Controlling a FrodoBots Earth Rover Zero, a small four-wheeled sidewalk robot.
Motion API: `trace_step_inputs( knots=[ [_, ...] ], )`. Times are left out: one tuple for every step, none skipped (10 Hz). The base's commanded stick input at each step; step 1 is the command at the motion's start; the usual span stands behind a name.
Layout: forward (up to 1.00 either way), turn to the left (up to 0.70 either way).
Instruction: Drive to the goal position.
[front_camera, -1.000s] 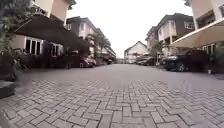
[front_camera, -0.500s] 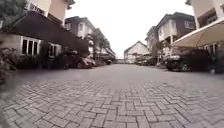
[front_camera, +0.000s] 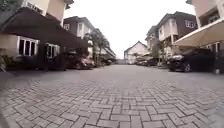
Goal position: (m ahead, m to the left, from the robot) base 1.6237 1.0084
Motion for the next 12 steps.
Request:
trace_step_inputs(
  knots=[
    [0.70, -0.01],
    [0.70, -0.09],
    [0.70, -0.10],
    [0.70, -0.08],
    [0.70, -0.06],
    [0.70, -0.04],
    [0.70, -0.02],
    [0.70, 0.00],
    [0.70, 0.00],
    [0.70, 0.00],
    [0.70, 0.00],
    [0.70, 0.00]
  ],
)
